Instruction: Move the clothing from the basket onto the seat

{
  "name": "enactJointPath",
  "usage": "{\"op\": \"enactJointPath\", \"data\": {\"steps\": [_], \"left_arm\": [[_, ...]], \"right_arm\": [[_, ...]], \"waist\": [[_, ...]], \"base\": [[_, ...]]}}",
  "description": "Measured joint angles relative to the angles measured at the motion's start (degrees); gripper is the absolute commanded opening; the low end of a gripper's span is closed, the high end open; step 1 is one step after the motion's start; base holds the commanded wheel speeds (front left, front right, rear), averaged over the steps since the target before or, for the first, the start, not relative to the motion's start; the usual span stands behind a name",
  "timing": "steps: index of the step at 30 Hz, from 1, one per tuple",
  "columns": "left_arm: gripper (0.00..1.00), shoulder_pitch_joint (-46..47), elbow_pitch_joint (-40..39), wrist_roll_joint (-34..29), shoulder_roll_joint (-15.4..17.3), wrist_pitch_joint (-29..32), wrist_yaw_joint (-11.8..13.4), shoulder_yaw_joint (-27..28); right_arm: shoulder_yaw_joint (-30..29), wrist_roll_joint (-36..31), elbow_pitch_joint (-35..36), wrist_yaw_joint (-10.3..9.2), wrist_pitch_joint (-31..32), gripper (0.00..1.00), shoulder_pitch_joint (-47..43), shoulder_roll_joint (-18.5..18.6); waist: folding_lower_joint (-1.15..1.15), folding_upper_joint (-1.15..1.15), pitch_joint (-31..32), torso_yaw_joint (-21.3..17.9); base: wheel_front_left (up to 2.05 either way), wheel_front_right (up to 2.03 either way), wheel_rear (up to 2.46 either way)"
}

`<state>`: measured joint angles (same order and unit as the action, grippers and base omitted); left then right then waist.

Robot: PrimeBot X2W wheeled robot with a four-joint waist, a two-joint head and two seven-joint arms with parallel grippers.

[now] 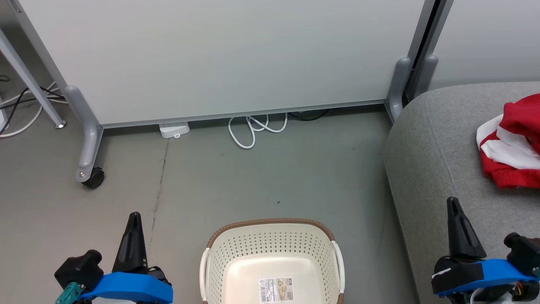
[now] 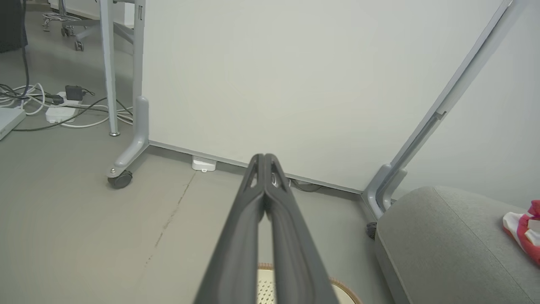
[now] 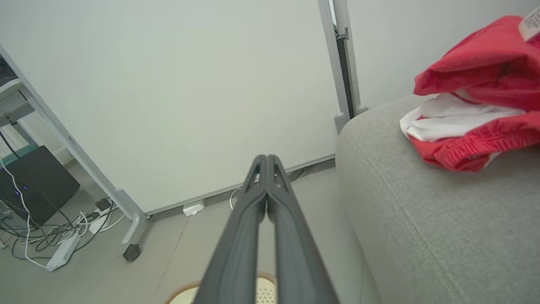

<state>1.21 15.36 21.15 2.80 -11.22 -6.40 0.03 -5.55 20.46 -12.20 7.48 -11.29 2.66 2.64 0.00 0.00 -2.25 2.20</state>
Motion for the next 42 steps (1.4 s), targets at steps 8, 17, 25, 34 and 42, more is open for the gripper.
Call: {"op": "enactJointPath", "data": {"steps": [8, 17, 25, 34, 42], "left_arm": [[0.0, 0.23, -0.15, 8.02, -0.01, 1.87, -0.05, 0.8], [0.0, 0.65, -0.3, 16.27, -0.01, 3.89, -0.14, 1.36], [0.0, 1.3, -0.38, 22.86, 0.0, 5.61, -0.2, 1.99], [0.0, 1.59, -0.51, 29.63, -0.01, 7.2, -0.23, 2.7], [0.0, 2.19, -0.59, 35.09, 0.0, 8.7, -0.29, 3.11]], "right_arm": [[-0.03, 7.99, -0.1, 0.0, 1.91, 0.0, 0.06, 0.0], [-0.12, 16.26, -0.3, 0.0, 4.0, 0.0, 0.19, 0.0], [-0.22, 22.88, -0.47, -0.01, 5.59, 0.0, 0.38, 0.0], [-0.32, 29.71, -0.66, -0.01, 7.25, 0.0, 0.73, 0.0], [-0.41, 35.46, -0.81, -0.01, 8.72, 0.0, 1.04, 0.01]], "waist": [[0.0, 0.0, 0.14, -0.16], [0.01, 0.0, 0.31, -0.33], [0.01, 0.0, 0.45, -0.48], [0.01, 0.0, 0.61, -0.66], [0.0, 0.0, 0.76, -0.81]], "base": [[0.0, 0.0, 0.0], [0.0, 0.0, 0.0], [0.0, 0.0, 0.0], [0.0, 0.0, 0.0], [0.0, 0.0, 0.0]]}}
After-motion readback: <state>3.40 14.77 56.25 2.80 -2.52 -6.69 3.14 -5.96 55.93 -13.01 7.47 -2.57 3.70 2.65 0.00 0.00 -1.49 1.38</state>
